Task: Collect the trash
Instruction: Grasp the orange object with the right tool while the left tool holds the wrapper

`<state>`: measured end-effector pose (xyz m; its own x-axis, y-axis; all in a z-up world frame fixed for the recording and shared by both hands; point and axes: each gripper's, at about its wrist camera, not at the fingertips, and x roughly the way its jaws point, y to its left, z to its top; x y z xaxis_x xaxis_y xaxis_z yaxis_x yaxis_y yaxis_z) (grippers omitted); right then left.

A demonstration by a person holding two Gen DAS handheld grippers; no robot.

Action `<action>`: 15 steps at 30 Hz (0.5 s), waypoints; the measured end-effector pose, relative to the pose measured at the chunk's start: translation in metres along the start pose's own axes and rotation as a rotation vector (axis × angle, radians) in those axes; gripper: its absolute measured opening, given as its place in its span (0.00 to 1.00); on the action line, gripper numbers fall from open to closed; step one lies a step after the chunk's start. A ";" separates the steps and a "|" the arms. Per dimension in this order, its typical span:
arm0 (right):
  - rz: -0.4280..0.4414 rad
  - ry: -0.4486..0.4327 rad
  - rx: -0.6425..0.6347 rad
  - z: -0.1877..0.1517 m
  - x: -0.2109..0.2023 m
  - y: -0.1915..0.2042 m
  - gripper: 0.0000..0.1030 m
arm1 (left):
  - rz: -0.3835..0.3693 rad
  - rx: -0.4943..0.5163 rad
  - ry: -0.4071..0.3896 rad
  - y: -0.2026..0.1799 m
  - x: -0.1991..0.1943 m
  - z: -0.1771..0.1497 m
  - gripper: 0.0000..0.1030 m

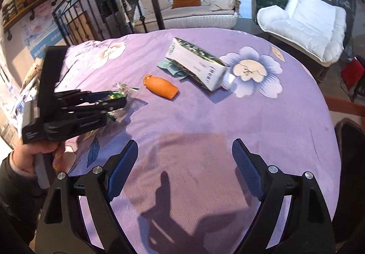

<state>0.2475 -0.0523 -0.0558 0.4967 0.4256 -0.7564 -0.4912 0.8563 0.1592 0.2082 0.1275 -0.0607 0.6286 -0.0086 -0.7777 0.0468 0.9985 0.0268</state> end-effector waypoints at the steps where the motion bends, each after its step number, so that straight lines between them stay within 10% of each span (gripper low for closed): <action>1: 0.002 0.007 -0.017 0.002 0.004 0.003 0.82 | 0.010 -0.005 -0.008 0.002 -0.005 -0.002 0.38; 15: 0.029 0.113 -0.294 0.068 0.100 0.057 0.70 | 0.041 -0.131 -0.041 0.021 -0.039 -0.036 0.38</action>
<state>0.3183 0.0590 -0.0791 0.4045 0.3991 -0.8228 -0.6980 0.7161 0.0042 0.1563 0.1510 -0.0526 0.6596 0.0332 -0.7509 -0.0796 0.9965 -0.0259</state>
